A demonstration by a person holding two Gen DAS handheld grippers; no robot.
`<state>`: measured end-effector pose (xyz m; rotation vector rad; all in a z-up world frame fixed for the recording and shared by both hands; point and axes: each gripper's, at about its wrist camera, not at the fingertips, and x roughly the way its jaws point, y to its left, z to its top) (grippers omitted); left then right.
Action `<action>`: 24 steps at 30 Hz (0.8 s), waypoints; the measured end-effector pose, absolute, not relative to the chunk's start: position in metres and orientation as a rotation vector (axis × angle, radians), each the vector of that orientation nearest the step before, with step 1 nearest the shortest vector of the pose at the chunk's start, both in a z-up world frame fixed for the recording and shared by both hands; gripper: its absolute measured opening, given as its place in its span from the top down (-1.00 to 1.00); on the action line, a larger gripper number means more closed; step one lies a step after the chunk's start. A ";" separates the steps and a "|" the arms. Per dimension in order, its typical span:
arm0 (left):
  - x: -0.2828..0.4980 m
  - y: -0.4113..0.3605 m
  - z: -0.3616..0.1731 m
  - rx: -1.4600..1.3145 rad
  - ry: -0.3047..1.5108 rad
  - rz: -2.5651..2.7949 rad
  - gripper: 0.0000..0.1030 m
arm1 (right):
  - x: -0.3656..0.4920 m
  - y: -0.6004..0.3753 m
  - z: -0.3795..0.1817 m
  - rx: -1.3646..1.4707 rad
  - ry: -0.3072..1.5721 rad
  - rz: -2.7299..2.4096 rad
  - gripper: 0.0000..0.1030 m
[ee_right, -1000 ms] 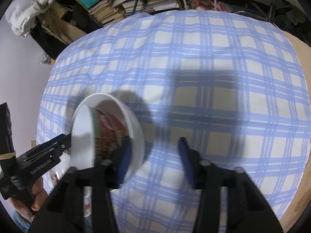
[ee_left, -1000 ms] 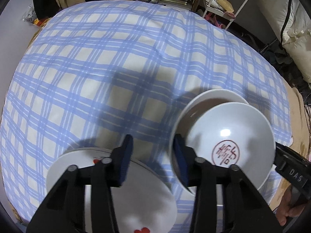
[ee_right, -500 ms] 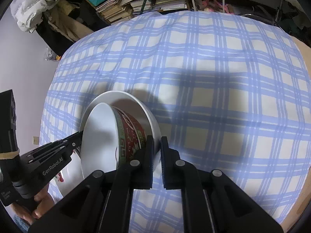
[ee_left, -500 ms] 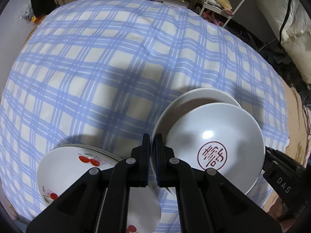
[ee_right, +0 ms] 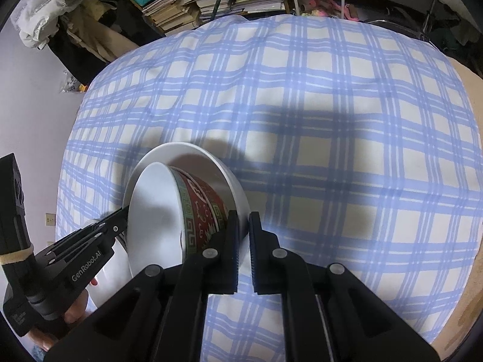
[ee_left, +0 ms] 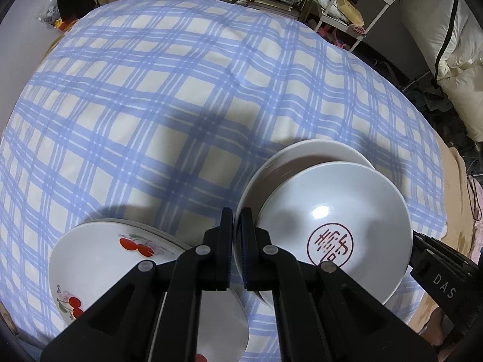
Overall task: Organize plates and bowls
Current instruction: 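Lift the nested bowl stack with both grippers and carry it toward the cherry plates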
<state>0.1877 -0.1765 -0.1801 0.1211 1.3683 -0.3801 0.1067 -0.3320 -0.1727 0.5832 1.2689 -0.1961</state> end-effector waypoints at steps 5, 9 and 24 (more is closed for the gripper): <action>0.184 -0.174 -0.181 0.132 1.356 -0.381 0.95 | 0.108 -0.326 -0.172 0.541 1.284 -0.200 0.83; 0.184 -0.173 -0.181 0.116 1.347 -0.378 0.95 | 0.108 -0.323 -0.173 0.533 1.282 -0.207 0.83; 0.185 -0.176 -0.182 0.171 1.350 -0.386 0.95 | 0.107 -0.318 -0.171 0.491 1.259 -0.218 0.84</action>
